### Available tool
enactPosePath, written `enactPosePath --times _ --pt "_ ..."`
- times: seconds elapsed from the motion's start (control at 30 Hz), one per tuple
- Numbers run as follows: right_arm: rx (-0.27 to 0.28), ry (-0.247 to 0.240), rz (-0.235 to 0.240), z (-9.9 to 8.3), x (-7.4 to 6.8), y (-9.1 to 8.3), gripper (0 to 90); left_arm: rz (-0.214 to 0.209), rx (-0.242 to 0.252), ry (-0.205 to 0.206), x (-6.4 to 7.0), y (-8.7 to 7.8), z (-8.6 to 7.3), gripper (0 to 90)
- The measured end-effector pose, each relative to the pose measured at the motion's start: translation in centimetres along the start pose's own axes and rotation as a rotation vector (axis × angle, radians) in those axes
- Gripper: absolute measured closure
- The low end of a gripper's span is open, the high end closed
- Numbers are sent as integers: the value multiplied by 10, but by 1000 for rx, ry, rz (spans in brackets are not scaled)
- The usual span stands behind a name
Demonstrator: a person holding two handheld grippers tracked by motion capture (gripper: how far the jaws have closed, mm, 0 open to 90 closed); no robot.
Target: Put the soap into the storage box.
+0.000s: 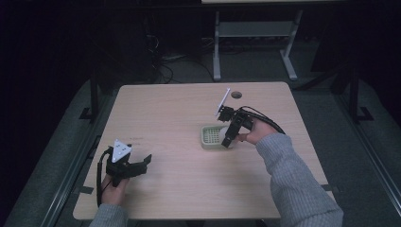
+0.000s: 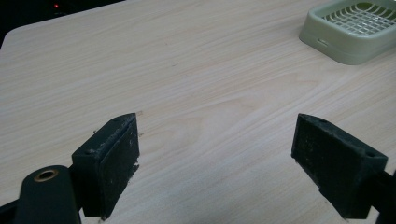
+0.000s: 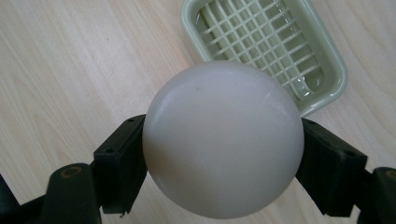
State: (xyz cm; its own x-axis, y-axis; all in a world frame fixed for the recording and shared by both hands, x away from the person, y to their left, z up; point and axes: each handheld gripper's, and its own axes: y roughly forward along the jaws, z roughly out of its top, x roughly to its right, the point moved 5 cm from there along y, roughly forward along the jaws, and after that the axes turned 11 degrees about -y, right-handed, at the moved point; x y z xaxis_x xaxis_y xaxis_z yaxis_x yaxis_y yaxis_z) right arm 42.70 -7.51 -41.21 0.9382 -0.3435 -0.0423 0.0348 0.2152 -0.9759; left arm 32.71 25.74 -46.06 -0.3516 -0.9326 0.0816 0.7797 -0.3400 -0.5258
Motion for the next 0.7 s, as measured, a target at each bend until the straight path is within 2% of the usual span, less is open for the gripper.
enactPosePath --times 0.1,0.2,0.3,0.5,0.7 --pt "-2 -12 0 4 2 0 233 -2 -1 3 0 0 0 148" --pt "3 3 14 8 4 0 233 -1 0 0 0 0 0 148" --pt "-14 -4 6 10 6 0 233 1 -2 -2 -1 0 0 148" --pt "-16 -8 4 17 10 0 233 0 5 -11 0 0 0 148" --pt "-16 10 0 22 17 6 233 -1 6 -9 0 0 0 148"
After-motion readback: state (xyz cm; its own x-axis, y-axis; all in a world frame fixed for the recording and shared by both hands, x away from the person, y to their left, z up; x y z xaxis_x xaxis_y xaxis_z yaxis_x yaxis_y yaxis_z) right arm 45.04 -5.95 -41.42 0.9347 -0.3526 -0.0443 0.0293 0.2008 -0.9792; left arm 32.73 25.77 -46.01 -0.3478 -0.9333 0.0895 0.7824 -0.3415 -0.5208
